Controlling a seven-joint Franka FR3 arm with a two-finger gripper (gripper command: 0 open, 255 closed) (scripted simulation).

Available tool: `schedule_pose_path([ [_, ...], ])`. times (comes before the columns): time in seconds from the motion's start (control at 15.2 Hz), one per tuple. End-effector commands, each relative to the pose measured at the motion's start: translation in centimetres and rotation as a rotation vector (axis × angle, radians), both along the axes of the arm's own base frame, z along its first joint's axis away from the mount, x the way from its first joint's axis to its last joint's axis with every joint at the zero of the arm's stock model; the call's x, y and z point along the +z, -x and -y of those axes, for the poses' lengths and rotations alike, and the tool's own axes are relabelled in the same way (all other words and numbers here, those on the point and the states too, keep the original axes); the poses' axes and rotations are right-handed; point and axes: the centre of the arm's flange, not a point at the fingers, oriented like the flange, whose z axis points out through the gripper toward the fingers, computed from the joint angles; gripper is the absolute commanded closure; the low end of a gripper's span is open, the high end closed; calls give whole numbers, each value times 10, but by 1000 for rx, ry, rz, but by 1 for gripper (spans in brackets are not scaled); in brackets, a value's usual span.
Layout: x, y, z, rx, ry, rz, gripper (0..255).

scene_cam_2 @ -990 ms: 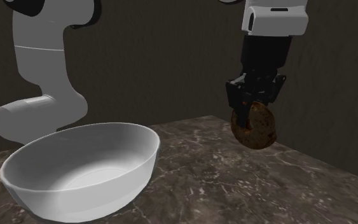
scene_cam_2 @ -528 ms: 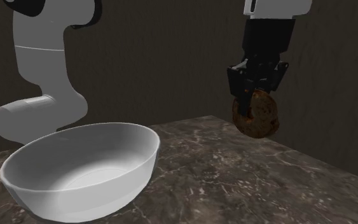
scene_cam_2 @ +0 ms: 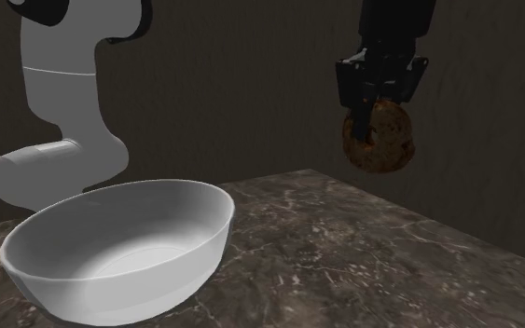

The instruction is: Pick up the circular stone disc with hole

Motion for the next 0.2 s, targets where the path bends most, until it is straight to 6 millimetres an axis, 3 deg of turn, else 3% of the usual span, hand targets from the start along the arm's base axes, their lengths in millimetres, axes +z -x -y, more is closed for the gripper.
schedule_pose_path([
  [0.0,11,0,0,0,0,0,255],
  [0.13,12,0,0,0,0,0,255],
])
